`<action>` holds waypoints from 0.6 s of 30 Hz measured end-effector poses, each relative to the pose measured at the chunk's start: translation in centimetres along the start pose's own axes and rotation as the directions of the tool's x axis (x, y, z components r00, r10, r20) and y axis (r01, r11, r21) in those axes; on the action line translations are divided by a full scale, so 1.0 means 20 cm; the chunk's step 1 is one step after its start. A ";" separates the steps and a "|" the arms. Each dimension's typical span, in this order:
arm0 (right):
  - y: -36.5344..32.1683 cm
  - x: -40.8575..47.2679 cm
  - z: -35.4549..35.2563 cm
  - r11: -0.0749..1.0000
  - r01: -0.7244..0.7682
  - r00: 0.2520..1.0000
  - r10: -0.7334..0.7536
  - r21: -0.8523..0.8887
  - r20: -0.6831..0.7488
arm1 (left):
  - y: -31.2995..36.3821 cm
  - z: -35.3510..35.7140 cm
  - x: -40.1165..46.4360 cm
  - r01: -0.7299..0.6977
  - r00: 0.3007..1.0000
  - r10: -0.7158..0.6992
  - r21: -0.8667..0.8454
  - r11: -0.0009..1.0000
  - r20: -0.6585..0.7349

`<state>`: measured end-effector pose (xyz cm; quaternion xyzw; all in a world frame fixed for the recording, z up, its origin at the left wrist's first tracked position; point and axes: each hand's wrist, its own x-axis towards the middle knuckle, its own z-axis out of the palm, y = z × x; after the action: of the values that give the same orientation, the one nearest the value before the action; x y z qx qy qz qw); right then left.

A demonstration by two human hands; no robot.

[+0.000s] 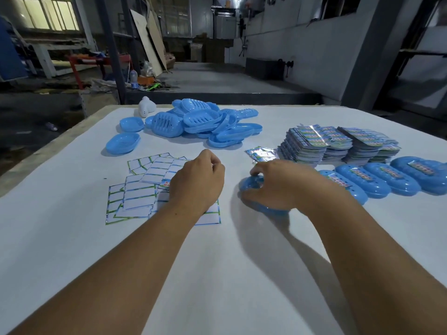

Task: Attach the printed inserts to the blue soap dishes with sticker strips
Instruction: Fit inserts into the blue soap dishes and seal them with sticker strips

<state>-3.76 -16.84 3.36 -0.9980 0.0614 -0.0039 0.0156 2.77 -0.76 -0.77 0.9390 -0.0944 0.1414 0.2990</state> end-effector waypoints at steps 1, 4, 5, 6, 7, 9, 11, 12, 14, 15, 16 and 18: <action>0.02 -0.01 -0.01 1.000 -0.017 1.000 0.017 -0.013 -0.011 | 0.00 0.00 0.00 0.000 1.000 0.000 -0.004 1.000 0.002; 0.04 -0.02 -0.03 0.998 -0.050 0.997 0.048 -0.031 -0.054 | 0.00 0.00 -0.01 -0.012 1.000 0.012 -0.006 1.000 0.008; 0.05 -0.03 -0.03 0.998 -0.054 0.997 0.053 -0.023 -0.049 | 0.00 0.00 -0.01 -0.016 1.000 0.016 -0.005 1.000 0.011; 0.05 -0.03 -0.04 0.998 -0.058 0.998 0.057 -0.012 -0.036 | 0.00 0.00 -0.01 -0.018 1.000 0.018 -0.005 1.000 0.014; 0.05 -0.04 -0.04 0.998 -0.059 0.998 0.059 -0.002 -0.020 | 0.00 0.00 -0.01 -0.019 1.000 0.019 -0.005 1.000 0.017; 0.06 -0.04 -0.05 0.998 -0.056 0.998 0.056 0.006 0.006 | 0.00 0.00 -0.01 -0.019 1.000 0.019 -0.008 1.000 0.019; 0.07 -0.04 -0.06 0.998 -0.066 0.998 0.066 0.008 0.011 | 0.00 0.00 -0.01 -0.019 1.000 0.019 -0.004 1.000 0.016; 0.09 -0.04 -0.07 0.997 -0.075 0.997 0.075 0.011 0.009 | 0.00 0.00 -0.01 -0.019 1.000 0.019 0.001 1.000 0.013; 0.11 -0.04 -0.08 0.995 -0.093 0.996 0.092 0.020 0.020 | 0.00 0.00 -0.01 -0.017 1.000 0.017 0.009 1.000 0.009; 0.13 -0.03 -0.08 0.995 -0.101 0.994 0.100 0.024 0.034 | 0.00 0.00 -0.01 -0.017 1.000 0.017 0.010 1.000 0.010; 0.14 -0.03 -0.08 0.994 -0.104 0.994 0.103 0.031 0.045 | 0.00 0.00 -0.01 -0.016 1.000 0.016 0.009 1.000 0.011; 0.15 -0.03 -0.09 0.994 -0.104 0.994 0.102 0.043 0.049 | 0.00 0.00 -0.01 -0.015 1.000 0.015 0.005 1.000 0.013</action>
<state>-4.65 -19.73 4.97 -0.9927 0.1122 0.0190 0.0397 2.64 -0.76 -0.82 0.9398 -0.1030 0.1379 0.2951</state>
